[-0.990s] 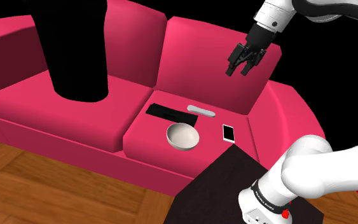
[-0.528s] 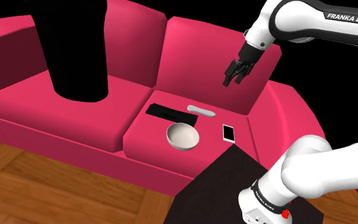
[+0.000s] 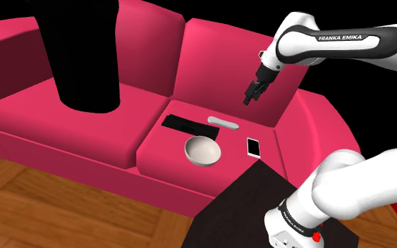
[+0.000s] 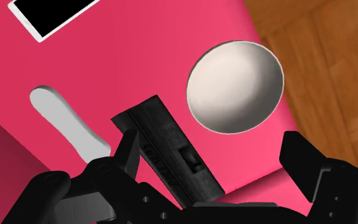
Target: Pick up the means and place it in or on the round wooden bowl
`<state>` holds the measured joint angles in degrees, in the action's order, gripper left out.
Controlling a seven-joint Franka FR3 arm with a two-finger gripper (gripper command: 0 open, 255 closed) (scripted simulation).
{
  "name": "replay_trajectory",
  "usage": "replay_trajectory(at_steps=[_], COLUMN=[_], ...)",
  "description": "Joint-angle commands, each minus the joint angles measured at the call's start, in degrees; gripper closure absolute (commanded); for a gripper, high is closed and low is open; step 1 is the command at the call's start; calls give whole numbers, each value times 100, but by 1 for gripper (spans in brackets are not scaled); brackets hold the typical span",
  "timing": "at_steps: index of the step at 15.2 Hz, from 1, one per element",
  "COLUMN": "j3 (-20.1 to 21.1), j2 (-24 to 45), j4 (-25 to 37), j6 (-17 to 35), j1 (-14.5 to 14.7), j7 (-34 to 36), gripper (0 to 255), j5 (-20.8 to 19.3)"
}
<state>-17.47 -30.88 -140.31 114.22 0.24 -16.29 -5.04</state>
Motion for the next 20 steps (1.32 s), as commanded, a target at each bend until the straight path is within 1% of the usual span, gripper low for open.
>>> replay_trajectory(at_steps=[1, 5, 9, 12, 15, 17, 20], j3=[-205, -639, -1034, -1250, -1337, -1303, -1148], j2=[303, 1083, 1984, 2730, 3514, 4039, 4800], j4=[-21, 120, 402, 705, 1089, 1389, 1900], j6=[308, 886, 1405, 1724, 1958, 2064, 2160], j1=[28, 125, 247, 301, 257, 149, -106], j7=[-354, -1110, -1960, -2677, -3432, -3917, -4557], gripper=[0, 0, 0, 0, 0, 0, 0], j5=[-33, 38, 332, 729, 1240, 1590, 2042])
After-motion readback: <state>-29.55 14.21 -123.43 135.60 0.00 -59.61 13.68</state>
